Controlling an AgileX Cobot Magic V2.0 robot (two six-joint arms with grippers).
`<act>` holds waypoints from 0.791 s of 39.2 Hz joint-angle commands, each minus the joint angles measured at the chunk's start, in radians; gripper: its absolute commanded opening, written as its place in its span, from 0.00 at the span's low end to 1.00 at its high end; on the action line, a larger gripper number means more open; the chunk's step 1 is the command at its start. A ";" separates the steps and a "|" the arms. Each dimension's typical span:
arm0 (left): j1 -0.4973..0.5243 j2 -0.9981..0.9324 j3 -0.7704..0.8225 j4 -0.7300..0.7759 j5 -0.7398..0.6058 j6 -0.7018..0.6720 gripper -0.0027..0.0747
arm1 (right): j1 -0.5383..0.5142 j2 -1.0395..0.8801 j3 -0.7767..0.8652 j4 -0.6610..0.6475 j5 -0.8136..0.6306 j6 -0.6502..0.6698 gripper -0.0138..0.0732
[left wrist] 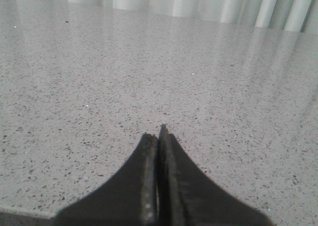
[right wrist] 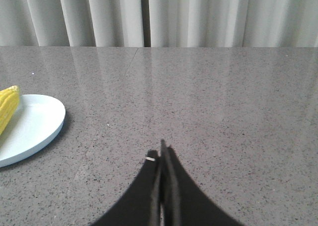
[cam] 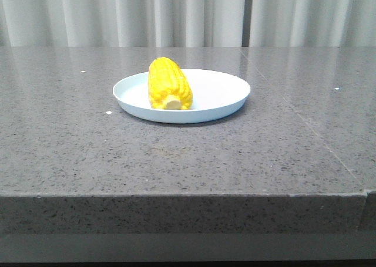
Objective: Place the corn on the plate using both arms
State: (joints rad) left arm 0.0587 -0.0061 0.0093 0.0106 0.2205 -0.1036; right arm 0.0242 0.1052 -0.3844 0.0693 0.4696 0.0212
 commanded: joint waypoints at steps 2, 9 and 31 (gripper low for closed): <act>0.001 -0.017 0.022 -0.011 -0.087 -0.002 0.01 | -0.007 0.014 -0.026 -0.013 -0.076 -0.004 0.08; 0.001 -0.017 0.022 -0.011 -0.087 -0.002 0.01 | -0.007 0.014 -0.023 -0.013 -0.078 -0.004 0.08; 0.001 -0.017 0.022 -0.011 -0.087 -0.002 0.01 | -0.005 -0.113 0.393 0.015 -0.343 -0.021 0.08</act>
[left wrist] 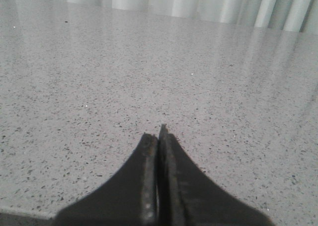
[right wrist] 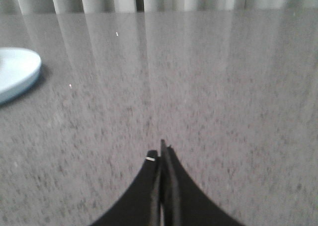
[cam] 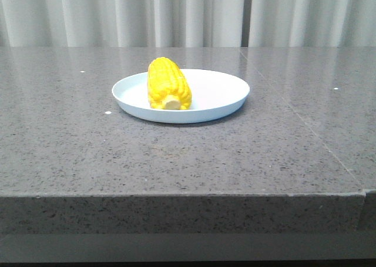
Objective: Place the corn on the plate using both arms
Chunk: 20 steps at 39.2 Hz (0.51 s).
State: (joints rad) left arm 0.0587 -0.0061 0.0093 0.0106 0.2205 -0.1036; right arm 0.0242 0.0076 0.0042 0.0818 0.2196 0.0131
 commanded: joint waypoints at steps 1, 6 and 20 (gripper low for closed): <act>0.001 -0.017 0.022 -0.011 -0.087 -0.002 0.01 | -0.007 -0.026 -0.001 0.002 -0.053 -0.013 0.08; 0.001 -0.017 0.022 -0.011 -0.087 -0.002 0.01 | -0.014 -0.036 0.000 0.002 -0.046 -0.013 0.08; 0.001 -0.017 0.022 -0.011 -0.087 -0.002 0.01 | -0.014 -0.035 0.000 0.002 -0.047 -0.013 0.08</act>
